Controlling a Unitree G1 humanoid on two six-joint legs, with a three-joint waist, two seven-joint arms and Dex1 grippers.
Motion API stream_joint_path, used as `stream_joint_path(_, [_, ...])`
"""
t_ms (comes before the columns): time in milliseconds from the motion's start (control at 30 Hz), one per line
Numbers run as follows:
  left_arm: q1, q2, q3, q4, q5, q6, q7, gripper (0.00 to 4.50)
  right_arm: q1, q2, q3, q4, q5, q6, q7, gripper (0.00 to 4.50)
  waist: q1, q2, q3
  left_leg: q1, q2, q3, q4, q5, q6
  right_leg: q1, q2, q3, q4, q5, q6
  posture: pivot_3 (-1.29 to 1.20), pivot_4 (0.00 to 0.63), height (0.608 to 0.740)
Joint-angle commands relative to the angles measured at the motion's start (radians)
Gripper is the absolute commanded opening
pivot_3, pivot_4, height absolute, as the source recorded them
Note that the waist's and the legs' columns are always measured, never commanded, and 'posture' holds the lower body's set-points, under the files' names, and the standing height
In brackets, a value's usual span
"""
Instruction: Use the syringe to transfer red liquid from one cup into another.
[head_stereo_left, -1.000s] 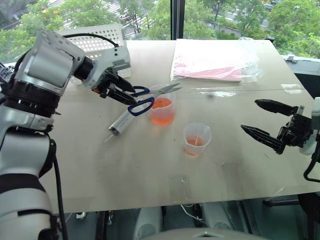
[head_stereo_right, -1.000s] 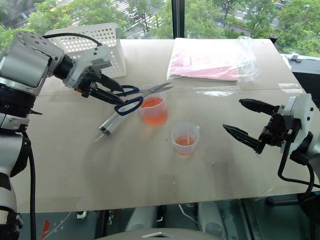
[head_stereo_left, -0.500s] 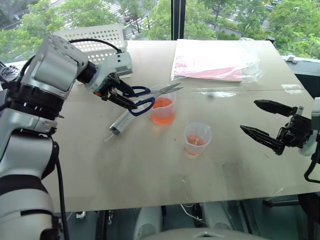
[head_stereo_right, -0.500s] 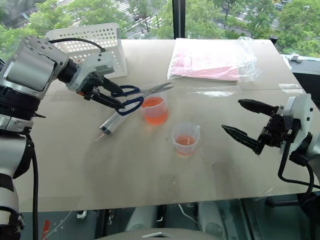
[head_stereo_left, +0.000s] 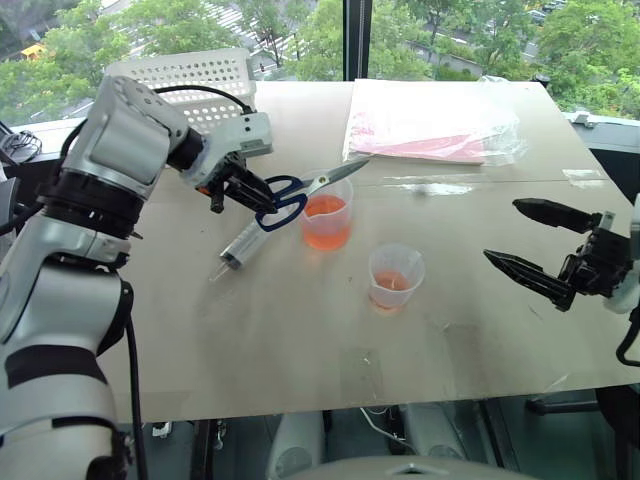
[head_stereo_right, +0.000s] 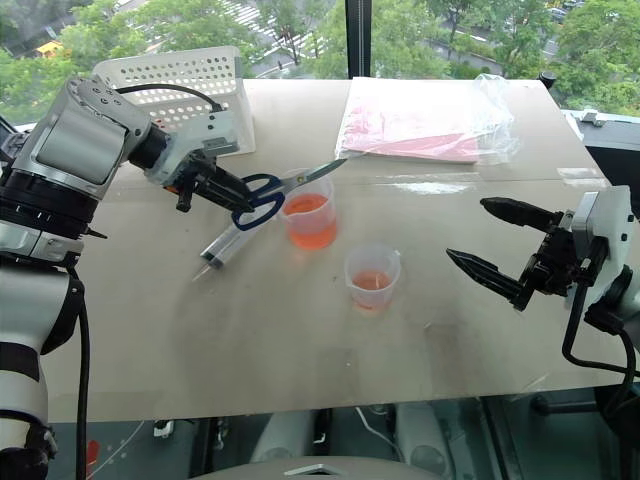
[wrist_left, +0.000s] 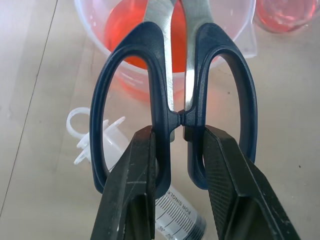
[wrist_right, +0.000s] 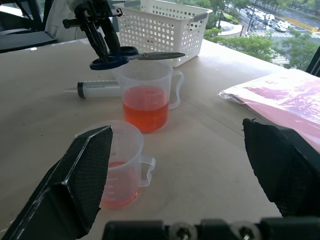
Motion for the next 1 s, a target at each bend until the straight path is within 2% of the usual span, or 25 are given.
stream_joint_path(33, [-0.019, 0.034, 0.084, -0.029, -0.028, 0.020, -0.004, 0.77, 0.000, -0.011, -0.036, -0.029, 0.014, -0.007, -0.007, 4.50, 0.000, 0.000, 0.000, 0.000, 0.000, 0.000, 0.000, 0.000, 0.000, 0.000, 0.000, 0.000, 0.000, 0.000, 0.000, 0.00, 0.150, 0.740])
stream_joint_path(333, [0.044, 0.118, 0.315, -0.159, -0.148, 0.256, 0.072, 0.77, -0.023, -0.007, -0.013, -0.011, 0.023, -0.012, 0.008, 4.50, -0.003, 0.000, 0.000, 0.000, 0.001, -0.001, 0.000, 0.000, 0.000, 0.000, 0.000, 0.000, 0.000, 0.000, 0.000, 0.00, 0.150, 0.740])
stream_joint_path(533, [0.280, 0.281, 0.495, -0.255, -0.199, 0.376, 0.167, 0.77, -0.073, -0.020, 0.011, 0.026, 0.036, -0.008, 0.046, 4.50, -0.008, 0.000, 0.000, 0.002, 0.001, 0.000, 0.000, 0.000, 0.000, 0.000, 0.001, 0.001, 0.001, 0.000, 0.000, 0.00, 0.150, 0.740])
stream_joint_path(700, [0.468, 0.322, 0.605, -0.209, -0.204, 0.331, 0.280, 0.77, -0.112, -0.020, 0.046, 0.053, 0.032, -0.008, 0.061, 4.50, 0.004, -0.001, -0.001, 0.002, 0.002, 0.000, 0.000, 0.000, 0.000, 0.000, 0.001, 0.000, 0.002, 0.000, 0.000, 0.00, 0.150, 0.740])
stream_joint_path(833, [0.529, 0.308, 0.610, -0.115, -0.181, 0.246, 0.343, 0.77, -0.146, -0.022, 0.072, 0.075, 0.026, -0.010, 0.074, 4.50, 0.016, -0.002, -0.001, 0.002, 0.002, 0.000, 0.001, 0.000, 0.000, 0.002, 0.001, 0.000, 0.001, -0.001, -0.002, 0.00, 0.150, 0.740])
stream_joint_path(1000, [0.529, 0.281, 0.541, -0.019, -0.132, 0.148, 0.388, 0.77, -0.125, -0.031, 0.074, 0.061, 0.019, -0.005, 0.097, 4.50, 0.027, -0.002, -0.002, 0.002, 0.001, 0.000, 0.001, 0.000, 0.000, 0.002, 0.001, 0.000, 0.001, 0.000, -0.005, 0.00, 0.150, 0.740])
